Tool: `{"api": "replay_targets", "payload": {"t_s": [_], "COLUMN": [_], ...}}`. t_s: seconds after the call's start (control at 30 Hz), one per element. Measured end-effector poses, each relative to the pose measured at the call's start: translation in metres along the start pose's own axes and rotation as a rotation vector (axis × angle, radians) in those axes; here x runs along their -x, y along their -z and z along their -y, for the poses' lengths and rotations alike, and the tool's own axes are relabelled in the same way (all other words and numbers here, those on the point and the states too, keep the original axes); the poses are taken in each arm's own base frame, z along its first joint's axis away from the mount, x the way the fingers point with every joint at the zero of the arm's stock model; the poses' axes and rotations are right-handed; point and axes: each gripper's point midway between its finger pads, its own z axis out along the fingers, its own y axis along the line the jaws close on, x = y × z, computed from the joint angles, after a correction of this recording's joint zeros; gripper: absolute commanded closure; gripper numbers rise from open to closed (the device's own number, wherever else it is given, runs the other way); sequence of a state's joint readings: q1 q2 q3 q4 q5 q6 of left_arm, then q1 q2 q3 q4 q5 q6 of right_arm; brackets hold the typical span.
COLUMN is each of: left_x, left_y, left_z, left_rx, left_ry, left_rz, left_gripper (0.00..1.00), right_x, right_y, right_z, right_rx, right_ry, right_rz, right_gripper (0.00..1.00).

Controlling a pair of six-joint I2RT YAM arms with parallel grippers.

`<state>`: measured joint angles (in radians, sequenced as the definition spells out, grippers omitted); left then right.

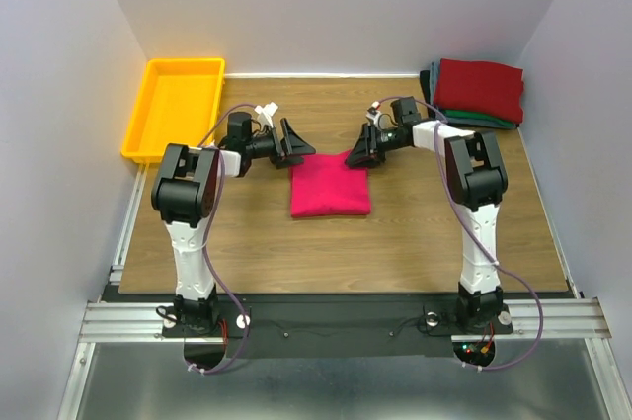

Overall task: Fold and stack the t-shirts
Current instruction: Fold the tshirt

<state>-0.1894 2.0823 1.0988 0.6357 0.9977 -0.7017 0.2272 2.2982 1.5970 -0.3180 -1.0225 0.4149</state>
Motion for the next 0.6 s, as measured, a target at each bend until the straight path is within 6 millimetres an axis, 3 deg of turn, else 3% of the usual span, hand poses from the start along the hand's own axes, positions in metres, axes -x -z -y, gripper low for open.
{"api": "replay_targets", "payload": {"t_s": [0.07, 0.23, 0.33, 0.4, 0.5, 0.6], "left_x": [0.001, -0.009, -0.027, -0.045, -0.066, -0.083], "left_y": [0.006, 0.019, 0.019, 0.013, 0.006, 0.0], "left_z": [0.017, 0.096, 0.117, 0.107, 0.072, 0.024], "left_rx": [-0.016, -0.134, -0.187, -0.183, -0.129, -0.049], "left_ry": [-0.028, -0.17, -0.21, -0.176, -0.08, 0.031], "left_rz": [0.001, -0.015, -0.04, -0.073, -0.115, -0.148], "left_gripper": [0.02, 0.02, 0.02, 0.02, 0.02, 0.02], "right_x": [-0.003, -0.013, -0.032, -0.052, -0.084, -0.104], "right_y": [0.008, 0.028, 0.028, 0.018, -0.001, -0.009], "right_z": [-0.014, -0.061, -0.072, -0.064, -0.032, -0.001], "right_rx": [0.011, 0.07, 0.099, 0.102, 0.076, 0.066], "right_ry": [0.017, 0.092, 0.108, 0.081, 0.002, -0.082], "right_rz": [0.006, 0.02, -0.006, -0.053, -0.128, -0.179], "right_gripper": [0.59, 0.59, 0.59, 0.59, 0.6, 0.61]}}
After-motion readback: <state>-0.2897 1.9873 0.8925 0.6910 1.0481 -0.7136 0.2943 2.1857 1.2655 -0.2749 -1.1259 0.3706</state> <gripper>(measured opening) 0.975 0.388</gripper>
